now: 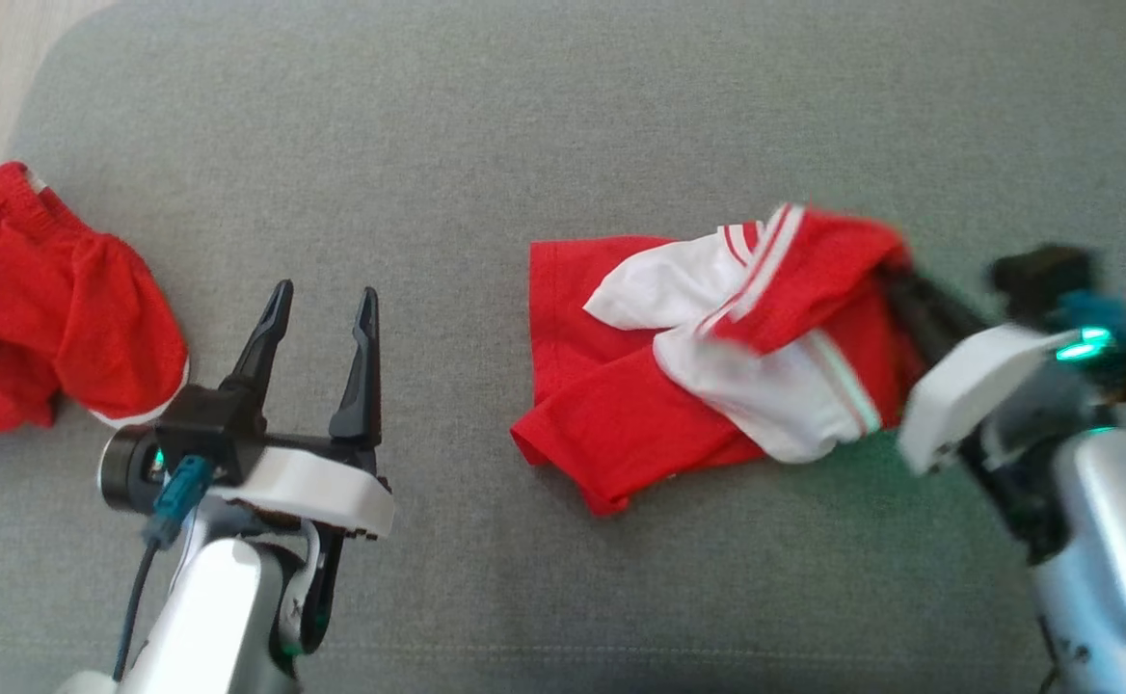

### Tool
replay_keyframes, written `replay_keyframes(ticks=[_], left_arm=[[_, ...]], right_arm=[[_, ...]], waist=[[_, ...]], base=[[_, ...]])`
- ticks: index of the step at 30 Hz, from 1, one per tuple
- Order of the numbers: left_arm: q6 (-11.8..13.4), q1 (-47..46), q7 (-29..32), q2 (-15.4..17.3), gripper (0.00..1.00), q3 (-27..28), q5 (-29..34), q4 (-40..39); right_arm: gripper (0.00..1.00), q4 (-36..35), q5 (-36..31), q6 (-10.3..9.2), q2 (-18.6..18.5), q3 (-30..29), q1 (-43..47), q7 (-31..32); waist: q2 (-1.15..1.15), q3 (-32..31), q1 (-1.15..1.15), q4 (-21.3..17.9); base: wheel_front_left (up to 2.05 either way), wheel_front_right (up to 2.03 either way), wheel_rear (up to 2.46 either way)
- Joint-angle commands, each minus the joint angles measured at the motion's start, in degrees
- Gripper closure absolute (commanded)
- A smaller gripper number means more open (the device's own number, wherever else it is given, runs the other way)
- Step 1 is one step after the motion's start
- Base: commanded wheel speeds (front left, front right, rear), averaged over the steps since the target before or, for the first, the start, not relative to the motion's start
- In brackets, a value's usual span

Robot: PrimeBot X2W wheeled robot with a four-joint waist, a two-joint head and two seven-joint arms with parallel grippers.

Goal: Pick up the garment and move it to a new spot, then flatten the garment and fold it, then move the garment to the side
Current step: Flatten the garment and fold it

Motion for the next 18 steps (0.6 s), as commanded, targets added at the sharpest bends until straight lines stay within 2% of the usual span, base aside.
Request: replay_keyframes(ticks=[1, 2, 3, 5, 10, 11, 12, 13, 18], left_arm=[[0.1, -2.9, -0.7, 0.6, 0.0, 2.2, 0.1, -1.5], [0.1, -2.9, -0.8, 0.6, 0.0, 2.2, 0.0, -1.5], [0.2, -2.8, -0.9, 0.6, 0.0, 2.2, -0.1, -1.4], [0.3, -2.7, -0.9, 0.6, 0.0, 2.1, -0.2, -1.3], [0.5, -2.4, -1.1, 0.5, 0.0, 1.9, -0.5, -1.1], [0.5, -2.4, -1.1, 0.5, 0.0, 1.8, -0.5, -1.1], [0.5, -2.3, -1.1, 0.6, 0.0, 1.8, -0.6, -1.1], [0.5, -2.3, -1.1, 0.6, 0.0, 1.9, -0.7, -1.1], [0.9, -1.5, -1.2, 0.9, 0.0, 2.1, -1.1, -0.8]], right_arm=[[1.0, -1.9, 0.3, -0.04, 1.1, -2.7, -0.7, -1.3], [1.0, -1.6, 0.4, -0.04, 2.1, -5.3, -0.1, -1.8], [1.0, -0.8, 0.2, -0.04, 4.5, -11.0, 1.1, -2.7], [1.0, 0.3, 0.0, -0.04, 6.9, -16.5, 2.7, -3.2], [1.0, 2.6, -0.8, -0.04, 10.9, -26.6, 6.5, -4.7], [0.78, 2.8, -0.9, -0.04, 11.3, -27.7, 7.2, -5.0], [0.12, 2.8, -1.0, -0.04, 11.6, -28.3, 7.8, -5.5], [0.0, 2.5, -1.0, -0.04, 11.9, -28.8, 8.2, -6.4], [0.0, -0.2, -0.5, -0.04, 12.6, -29.1, 10.4, -10.6]], waist=[[0.0, -0.2, -0.01, -0.1], [0.0, -0.3, -0.01, -0.1], [0.0, -0.5, -0.01, -0.2], [0.0, -0.5, -0.01, -0.4], [0.0, -0.5, -0.01, -0.8], [0.0, -0.5, -0.01, -0.8], [0.0, -0.5, -0.01, -1.0], [0.0, -0.5, -0.01, -1.1], [0.0, -1.3, -0.01, -1.9]], base=[[0.0, 0.0, 0.0], [0.0, 0.0, 0.0], [0.0, 0.0, 0.0], [0.0, 0.0, 0.0], [0.0, 0.0, 0.0], [0.0, 0.0, 0.0], [0.0, 0.0, 0.0], [0.0, 0.0, 0.0], [0.0, 0.0, 0.0]])
